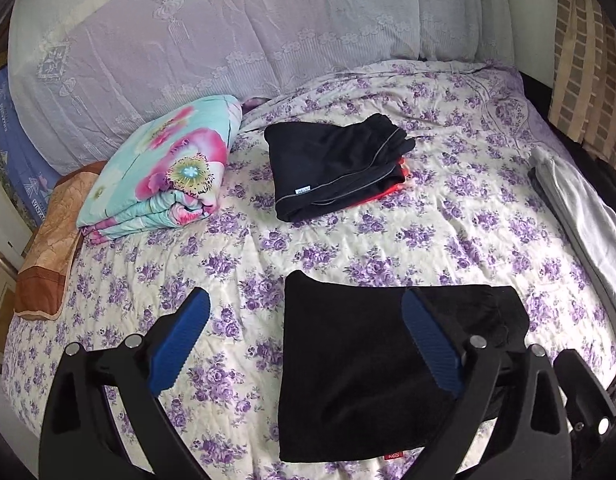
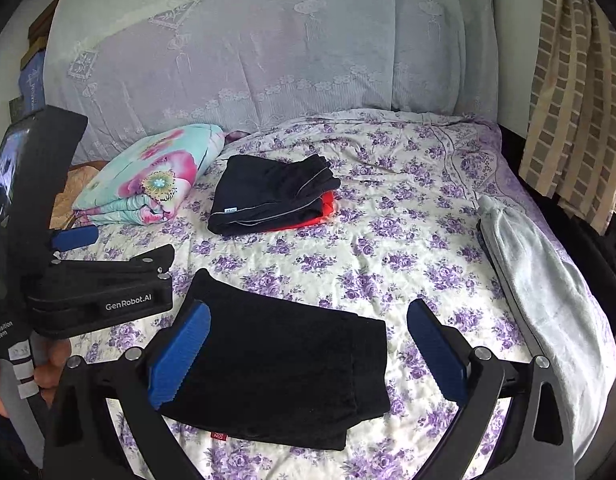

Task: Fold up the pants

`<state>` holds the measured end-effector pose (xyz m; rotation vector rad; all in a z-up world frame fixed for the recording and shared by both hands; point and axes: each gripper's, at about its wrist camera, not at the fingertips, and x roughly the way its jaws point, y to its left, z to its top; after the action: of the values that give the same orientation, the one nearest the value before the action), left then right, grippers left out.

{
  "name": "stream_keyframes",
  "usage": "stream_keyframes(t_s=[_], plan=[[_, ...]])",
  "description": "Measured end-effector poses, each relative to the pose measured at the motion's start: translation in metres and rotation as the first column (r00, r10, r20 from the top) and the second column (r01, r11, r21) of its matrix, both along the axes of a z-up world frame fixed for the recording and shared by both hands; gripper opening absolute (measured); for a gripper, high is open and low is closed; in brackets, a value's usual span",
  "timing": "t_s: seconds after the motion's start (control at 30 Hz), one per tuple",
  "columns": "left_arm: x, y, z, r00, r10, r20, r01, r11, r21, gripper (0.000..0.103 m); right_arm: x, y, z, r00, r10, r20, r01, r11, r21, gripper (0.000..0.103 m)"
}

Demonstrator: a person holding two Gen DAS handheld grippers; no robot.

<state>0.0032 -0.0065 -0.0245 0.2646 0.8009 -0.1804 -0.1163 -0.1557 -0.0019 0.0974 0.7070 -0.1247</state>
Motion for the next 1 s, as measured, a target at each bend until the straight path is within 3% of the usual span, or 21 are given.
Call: stream_keyframes(t_s=[1.0], plan=[[0.0031, -0.0043, 0.0037, 1.0, -0.006, 0.007, 0.006, 1.0, -0.008, 0.095, 0.0079, -0.0054, -0.0066, 1.0, 0.011, -0.026, -0.01, 0.999, 0.031, 0.099]])
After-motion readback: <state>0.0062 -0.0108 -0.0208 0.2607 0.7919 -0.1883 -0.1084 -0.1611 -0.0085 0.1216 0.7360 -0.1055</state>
